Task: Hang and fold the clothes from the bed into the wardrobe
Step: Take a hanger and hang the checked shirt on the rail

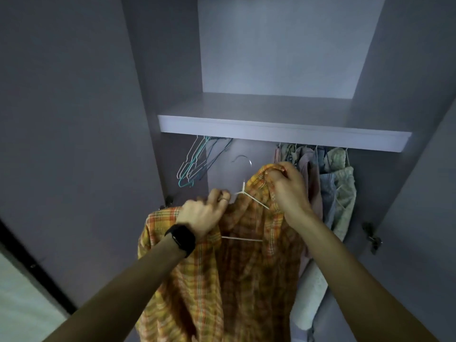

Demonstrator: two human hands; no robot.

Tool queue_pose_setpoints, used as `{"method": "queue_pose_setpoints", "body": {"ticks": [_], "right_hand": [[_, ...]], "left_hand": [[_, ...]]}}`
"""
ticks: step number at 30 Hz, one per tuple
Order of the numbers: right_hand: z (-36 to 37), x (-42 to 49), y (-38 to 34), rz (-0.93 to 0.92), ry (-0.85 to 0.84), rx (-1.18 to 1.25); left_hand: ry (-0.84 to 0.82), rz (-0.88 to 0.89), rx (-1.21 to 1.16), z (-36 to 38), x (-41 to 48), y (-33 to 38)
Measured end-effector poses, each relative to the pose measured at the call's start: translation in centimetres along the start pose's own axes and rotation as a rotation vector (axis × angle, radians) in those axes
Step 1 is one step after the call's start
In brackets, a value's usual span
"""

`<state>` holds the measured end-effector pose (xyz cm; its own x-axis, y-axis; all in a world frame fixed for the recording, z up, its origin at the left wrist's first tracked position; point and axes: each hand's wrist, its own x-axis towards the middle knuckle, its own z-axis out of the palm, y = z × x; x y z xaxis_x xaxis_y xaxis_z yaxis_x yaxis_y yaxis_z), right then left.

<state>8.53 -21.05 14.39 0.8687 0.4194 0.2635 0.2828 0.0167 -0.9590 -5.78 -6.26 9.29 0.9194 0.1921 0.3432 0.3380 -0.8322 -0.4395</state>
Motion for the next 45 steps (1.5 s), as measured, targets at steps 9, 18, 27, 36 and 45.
{"method": "queue_pose_setpoints", "body": {"ticks": [9,18,27,36,45], "right_hand": [[-5.1,-6.8,5.1,-0.03,-0.807,-0.341],[-2.3,0.4,5.4,-0.509,-0.418,-0.63],[-1.6,1.0,7.2,-0.44,-0.391,-0.52],[1.2,-1.0,6.3,-0.517,-0.439,-0.424],[-1.7,0.6,7.4,-0.439,-0.406,-0.633]], "left_hand": [[0.147,-0.322,-0.319,-0.2,0.2,-3.5],[0.444,-0.338,-1.122,-2.9,-0.7,-2.7],[-0.033,-0.08,-1.281,-4.7,-5.1,-4.3],[0.081,-0.253,-1.143,-3.0,0.3,-2.1],[0.128,-0.137,-0.8,-3.2,0.7,-0.6]]}}
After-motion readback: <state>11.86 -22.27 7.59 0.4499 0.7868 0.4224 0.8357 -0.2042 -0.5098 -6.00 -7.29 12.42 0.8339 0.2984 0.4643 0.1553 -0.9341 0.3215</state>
